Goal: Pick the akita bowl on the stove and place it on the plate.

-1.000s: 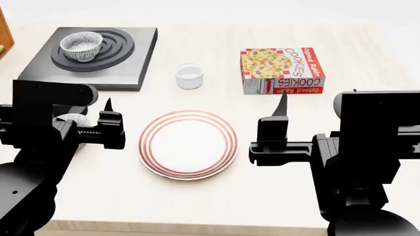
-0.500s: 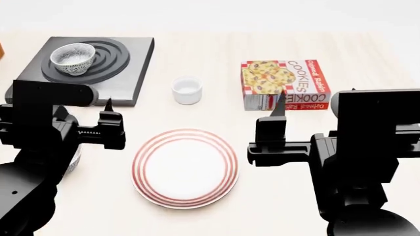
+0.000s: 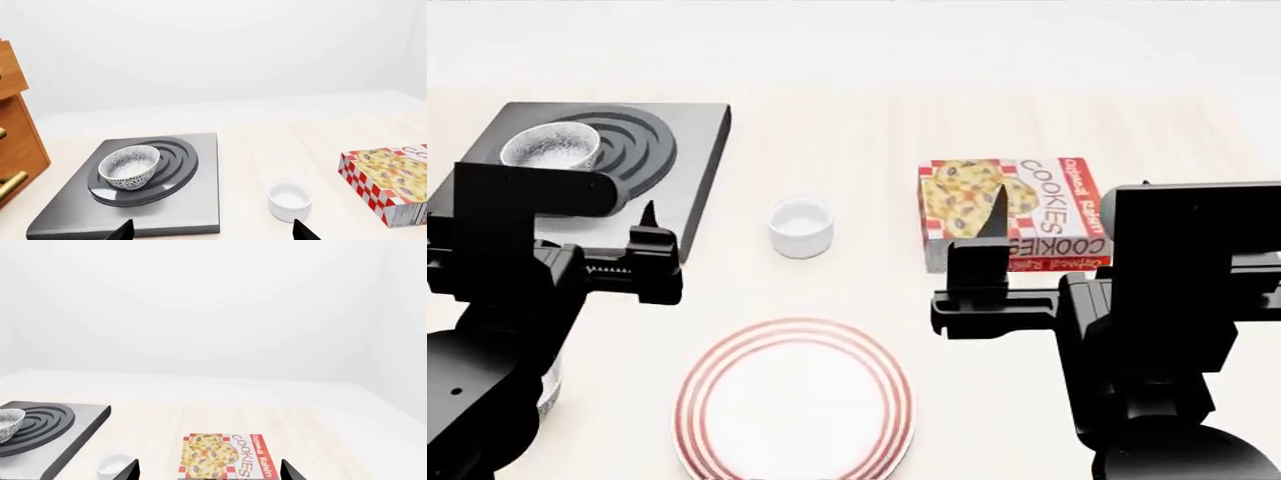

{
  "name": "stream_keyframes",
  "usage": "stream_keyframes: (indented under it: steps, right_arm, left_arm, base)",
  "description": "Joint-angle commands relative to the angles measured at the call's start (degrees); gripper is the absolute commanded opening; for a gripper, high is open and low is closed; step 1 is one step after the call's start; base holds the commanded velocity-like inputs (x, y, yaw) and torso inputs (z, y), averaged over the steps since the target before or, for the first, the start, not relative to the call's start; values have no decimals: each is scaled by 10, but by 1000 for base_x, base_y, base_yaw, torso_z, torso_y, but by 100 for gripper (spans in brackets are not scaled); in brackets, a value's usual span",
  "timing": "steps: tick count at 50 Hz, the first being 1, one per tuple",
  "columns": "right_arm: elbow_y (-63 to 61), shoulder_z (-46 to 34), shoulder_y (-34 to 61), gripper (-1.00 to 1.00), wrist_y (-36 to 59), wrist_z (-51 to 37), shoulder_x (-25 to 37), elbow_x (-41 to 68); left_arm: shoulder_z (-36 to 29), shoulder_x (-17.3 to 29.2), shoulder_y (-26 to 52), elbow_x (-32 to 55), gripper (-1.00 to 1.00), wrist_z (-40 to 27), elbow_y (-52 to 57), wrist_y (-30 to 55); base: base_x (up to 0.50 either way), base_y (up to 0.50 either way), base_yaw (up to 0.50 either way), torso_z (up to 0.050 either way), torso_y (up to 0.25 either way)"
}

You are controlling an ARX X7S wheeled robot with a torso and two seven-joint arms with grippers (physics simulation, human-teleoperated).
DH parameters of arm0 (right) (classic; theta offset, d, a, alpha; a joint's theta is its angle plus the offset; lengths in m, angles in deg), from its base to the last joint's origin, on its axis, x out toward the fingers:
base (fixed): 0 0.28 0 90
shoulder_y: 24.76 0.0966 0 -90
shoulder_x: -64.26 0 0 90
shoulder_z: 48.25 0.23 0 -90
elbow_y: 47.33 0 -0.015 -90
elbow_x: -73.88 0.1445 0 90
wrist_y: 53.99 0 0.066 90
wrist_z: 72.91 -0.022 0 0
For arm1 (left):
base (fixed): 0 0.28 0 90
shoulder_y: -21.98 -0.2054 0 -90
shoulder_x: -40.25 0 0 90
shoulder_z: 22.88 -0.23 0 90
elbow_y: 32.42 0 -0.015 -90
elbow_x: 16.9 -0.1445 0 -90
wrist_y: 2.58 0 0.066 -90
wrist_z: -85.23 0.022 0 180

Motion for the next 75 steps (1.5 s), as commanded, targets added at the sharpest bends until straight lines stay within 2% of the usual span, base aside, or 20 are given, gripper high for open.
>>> stream_keyframes:
  steps: [1,65,75]
  right_arm:
    - [4,-1,-3,100,-7,-1,2,2]
    - [4,-4,-1,100,-6,-14,10,21]
    - [-1,-2,2,100,3,-19,9,27]
  left_arm:
    - [-2,2,0,3,100,-2,0,0]
    - [-15,13,3,20,100,-6,2,-1]
    - [-20,22,58,31,100,11,-3,36]
  base:
    - [262,0,0,0,0]
    - [259,0,0,0,0]
    - [74,0,0,0,1]
